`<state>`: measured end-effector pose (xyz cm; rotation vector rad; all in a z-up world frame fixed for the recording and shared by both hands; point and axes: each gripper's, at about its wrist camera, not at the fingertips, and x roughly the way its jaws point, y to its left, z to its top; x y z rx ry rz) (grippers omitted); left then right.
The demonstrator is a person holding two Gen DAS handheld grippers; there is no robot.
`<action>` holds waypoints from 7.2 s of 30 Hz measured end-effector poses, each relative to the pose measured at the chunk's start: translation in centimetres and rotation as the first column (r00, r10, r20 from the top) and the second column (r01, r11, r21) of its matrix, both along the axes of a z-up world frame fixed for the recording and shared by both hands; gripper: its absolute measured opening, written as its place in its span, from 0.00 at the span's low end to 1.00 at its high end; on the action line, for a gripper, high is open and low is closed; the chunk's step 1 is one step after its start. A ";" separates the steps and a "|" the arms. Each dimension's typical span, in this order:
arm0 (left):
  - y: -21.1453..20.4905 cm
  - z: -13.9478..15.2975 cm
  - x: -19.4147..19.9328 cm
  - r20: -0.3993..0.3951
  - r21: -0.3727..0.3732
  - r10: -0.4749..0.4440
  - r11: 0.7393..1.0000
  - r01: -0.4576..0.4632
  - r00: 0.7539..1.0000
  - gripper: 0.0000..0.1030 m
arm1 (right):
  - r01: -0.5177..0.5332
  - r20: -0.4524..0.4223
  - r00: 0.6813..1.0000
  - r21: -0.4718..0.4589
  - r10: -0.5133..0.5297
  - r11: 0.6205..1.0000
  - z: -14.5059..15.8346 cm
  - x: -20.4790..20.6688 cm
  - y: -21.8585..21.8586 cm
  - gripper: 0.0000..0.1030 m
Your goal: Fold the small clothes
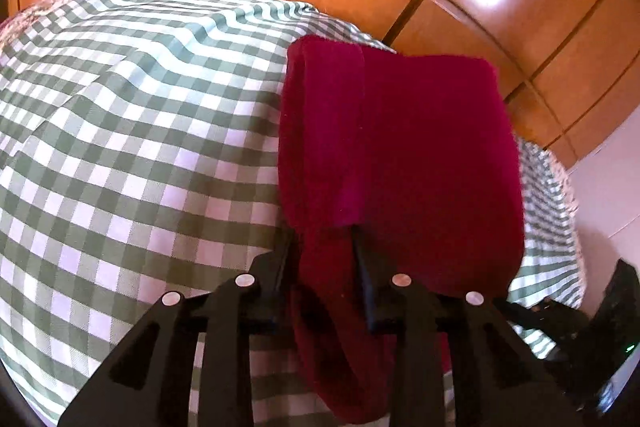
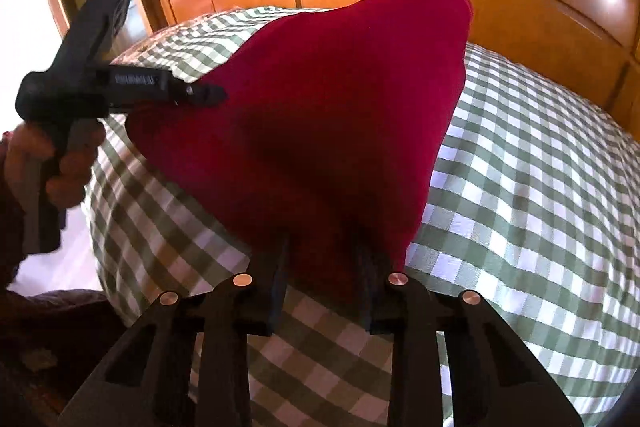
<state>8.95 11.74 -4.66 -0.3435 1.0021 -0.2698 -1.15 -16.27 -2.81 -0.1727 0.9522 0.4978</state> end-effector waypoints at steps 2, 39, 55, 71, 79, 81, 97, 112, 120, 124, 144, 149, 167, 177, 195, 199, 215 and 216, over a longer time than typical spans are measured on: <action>-0.3 1.0 -0.5 0.026 0.033 -0.003 0.999 0.002 1.000 0.30 | -0.001 -0.013 1.000 0.000 0.001 1.000 0.5 0.0 -0.1 0.27; -2.2 4.2 -2.1 0.184 0.212 0.043 0.974 -0.082 0.982 0.58 | 0.115 0.042 0.992 0.113 -0.120 0.987 6.7 12.2 0.8 0.57; -1.1 0.1 -0.6 0.099 0.174 0.052 0.982 -0.069 0.994 0.63 | 0.148 -0.073 0.986 -0.042 -0.151 0.988 1.0 20.3 3.7 0.63; 2.3 -2.8 -0.6 0.016 -0.217 0.034 0.976 -0.030 0.999 0.56 | 0.318 -0.375 0.917 0.487 -0.134 0.813 -1.6 12.3 -5.8 0.85; 2.0 -3.0 -0.8 0.031 -0.344 -0.001 0.939 0.011 1.000 0.25 | 0.271 -0.331 0.936 0.459 -0.120 0.846 -0.5 12.2 -2.8 0.48; 1.2 -1.9 -1.3 0.062 -0.337 -0.020 0.941 0.040 0.998 0.23 | 0.237 -0.274 0.955 0.462 -0.117 0.854 1.3 11.4 -2.8 0.45; -26.6 7.1 5.9 0.212 -0.223 -0.469 0.831 0.509 0.858 0.23 | 0.511 -0.052 0.830 0.468 -0.555 0.721 9.6 4.5 -25.4 0.43; -35.2 1.9 4.8 0.086 0.075 -0.553 0.833 0.548 0.829 0.30 | 0.748 -0.002 0.640 0.232 -0.769 0.622 5.8 0.8 -30.9 0.68; -35.7 1.2 4.2 0.121 0.219 -0.506 0.853 0.474 0.854 0.45 | 0.683 0.132 0.719 0.046 -0.682 0.729 6.1 1.3 -25.8 0.58; -35.6 1.4 3.9 0.135 0.235 -0.487 0.862 0.449 0.863 0.49 | 0.702 0.269 0.709 -0.189 -0.652 0.686 2.1 1.7 -22.6 0.58; -29.3 7.2 -1.9 0.279 0.209 -0.340 0.934 0.289 0.898 0.68 | 0.826 0.215 0.552 -0.012 -0.805 0.563 6.8 -3.4 -19.8 0.78; -28.5 8.0 -3.1 0.307 0.233 -0.320 0.938 0.255 0.897 0.75 | 0.855 0.260 0.501 -0.001 -0.825 0.519 7.8 -4.5 -18.8 0.87; -27.4 8.7 -5.7 0.359 0.299 -0.271 0.940 0.165 0.893 0.95 | 0.918 0.289 0.378 0.006 -0.879 0.397 8.0 -6.6 -18.4 0.95; -28.0 9.0 -6.1 0.367 0.310 -0.285 0.935 0.173 0.886 0.97 | 0.910 0.323 0.378 0.040 -0.868 0.412 8.6 -7.1 -17.8 0.96; -28.9 9.0 -6.3 0.351 0.346 -0.312 0.919 0.187 0.883 0.98 | 0.913 0.324 0.365 0.060 -0.873 0.404 8.7 -7.2 -18.2 0.95; -28.7 9.4 -6.4 0.363 0.339 -0.306 0.923 0.181 0.880 0.98 | 0.913 0.327 0.362 0.067 -0.873 0.403 8.8 -7.2 -18.0 0.95; -28.1 10.0 -6.8 0.380 0.326 -0.293 0.930 0.169 0.877 0.98 | 0.911 0.342 0.360 0.071 -0.868 0.406 9.5 -7.3 -17.4 0.96; -28.1 10.1 -6.9 0.381 0.324 -0.290 0.931 0.167 0.878 0.98 | 0.911 0.342 0.360 0.071 -0.868 0.405 9.5 -7.3 -17.4 0.96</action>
